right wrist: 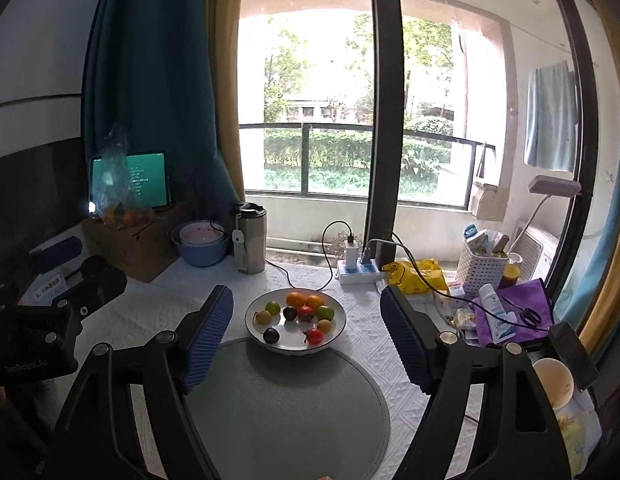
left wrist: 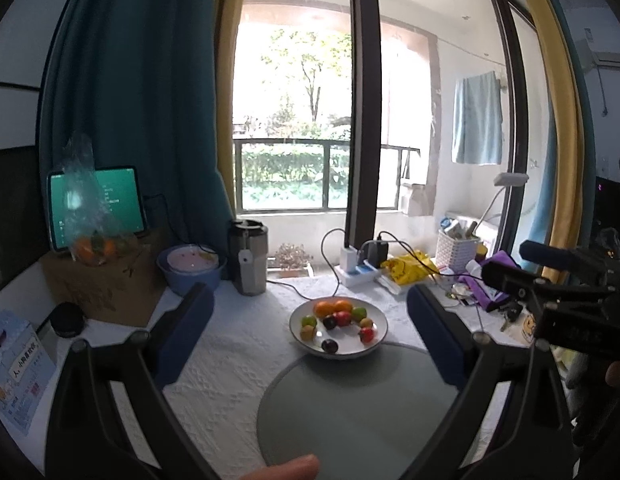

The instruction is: Organize fruits

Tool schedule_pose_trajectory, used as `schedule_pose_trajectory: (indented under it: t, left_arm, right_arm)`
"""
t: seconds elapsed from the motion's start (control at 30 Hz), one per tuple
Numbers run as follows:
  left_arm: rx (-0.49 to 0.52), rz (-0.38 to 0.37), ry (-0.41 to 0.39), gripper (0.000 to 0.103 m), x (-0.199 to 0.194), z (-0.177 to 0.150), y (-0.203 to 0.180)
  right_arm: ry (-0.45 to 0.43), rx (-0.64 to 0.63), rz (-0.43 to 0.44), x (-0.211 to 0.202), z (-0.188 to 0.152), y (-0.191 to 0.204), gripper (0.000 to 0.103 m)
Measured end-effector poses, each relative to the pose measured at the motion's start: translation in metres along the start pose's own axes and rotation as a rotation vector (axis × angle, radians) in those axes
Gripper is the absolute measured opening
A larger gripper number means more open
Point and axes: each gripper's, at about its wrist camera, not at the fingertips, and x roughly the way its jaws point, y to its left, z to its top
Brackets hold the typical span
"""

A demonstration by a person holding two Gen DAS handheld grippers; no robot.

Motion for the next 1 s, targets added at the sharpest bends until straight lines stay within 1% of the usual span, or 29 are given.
schedule_pose_trajectory:
  t: [0.13, 0.33, 1.0]
  left_arm:
    - [0.002, -0.002, 0.007, 0.098, 0.003, -0.003, -0.002]
    - [-0.022, 0.017, 0.001, 0.098, 0.003, -0.004, 0.002]
    - [-0.03, 0.018, 0.015, 0.098, 0.006, -0.006, 0.003]
  right_arm:
    - [-0.005, 0.0, -0.006, 0.001, -0.002, 0.001, 0.079]
    - [0.001, 0.005, -0.011, 0.005, -0.004, -0.002, 0.079]
    - [0.027, 0.0, -0.011, 0.013, -0.008, -0.002, 0.079]
